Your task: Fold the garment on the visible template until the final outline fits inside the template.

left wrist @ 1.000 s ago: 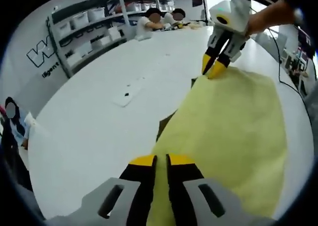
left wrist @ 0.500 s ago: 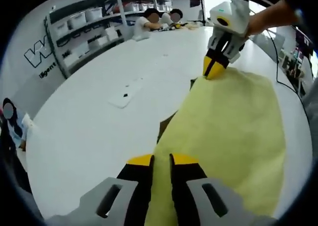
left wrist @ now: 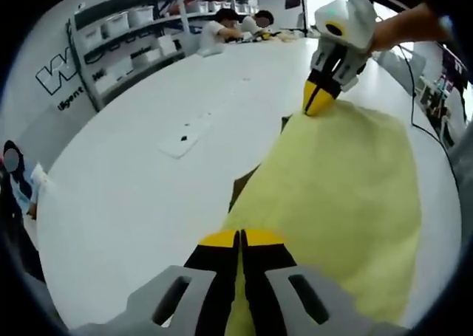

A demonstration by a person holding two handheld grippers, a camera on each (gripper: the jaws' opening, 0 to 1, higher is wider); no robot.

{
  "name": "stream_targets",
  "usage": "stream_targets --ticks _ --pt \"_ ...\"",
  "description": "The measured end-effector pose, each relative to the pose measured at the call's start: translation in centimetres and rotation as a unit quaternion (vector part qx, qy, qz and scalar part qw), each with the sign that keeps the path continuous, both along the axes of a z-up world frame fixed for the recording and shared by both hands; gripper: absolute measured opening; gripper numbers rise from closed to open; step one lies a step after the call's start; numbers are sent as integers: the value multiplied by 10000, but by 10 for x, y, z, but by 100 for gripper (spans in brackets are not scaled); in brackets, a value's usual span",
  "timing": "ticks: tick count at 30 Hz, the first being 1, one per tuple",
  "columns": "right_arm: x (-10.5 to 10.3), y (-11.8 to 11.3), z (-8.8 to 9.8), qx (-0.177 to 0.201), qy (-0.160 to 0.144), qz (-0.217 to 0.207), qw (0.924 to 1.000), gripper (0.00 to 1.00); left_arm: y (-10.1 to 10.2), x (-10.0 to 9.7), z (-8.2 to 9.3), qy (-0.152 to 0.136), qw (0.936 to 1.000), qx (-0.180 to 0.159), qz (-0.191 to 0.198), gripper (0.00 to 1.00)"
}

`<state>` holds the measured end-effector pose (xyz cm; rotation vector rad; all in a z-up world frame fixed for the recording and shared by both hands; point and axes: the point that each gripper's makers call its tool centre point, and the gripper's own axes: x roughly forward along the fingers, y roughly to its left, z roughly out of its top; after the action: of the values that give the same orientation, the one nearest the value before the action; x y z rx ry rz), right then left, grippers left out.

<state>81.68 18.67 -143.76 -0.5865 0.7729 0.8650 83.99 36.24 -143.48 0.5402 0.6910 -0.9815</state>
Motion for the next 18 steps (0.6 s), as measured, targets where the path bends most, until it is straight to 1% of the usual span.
stream_targets --ticks 3,6,8,11,14,18 --pt "1 -1 6 66 -28 -30 10000 0 0 2 5 -42 10000 -12 28 4" --pt "3 -3 11 100 -86 -39 9999 0 -1 6 12 -28 9997 -157 175 4" --pt "5 -4 14 97 -162 -48 9998 0 -3 10 19 -123 9993 -263 222 4" --pt "8 -6 19 137 -267 -91 9995 0 -3 15 24 -271 9989 -275 253 4" --pt "10 -7 19 126 -326 -125 9993 0 -2 19 25 -289 9983 -312 388 5" --pt "11 -7 11 1 -298 -196 9994 0 -2 20 16 -337 9985 -150 416 5"
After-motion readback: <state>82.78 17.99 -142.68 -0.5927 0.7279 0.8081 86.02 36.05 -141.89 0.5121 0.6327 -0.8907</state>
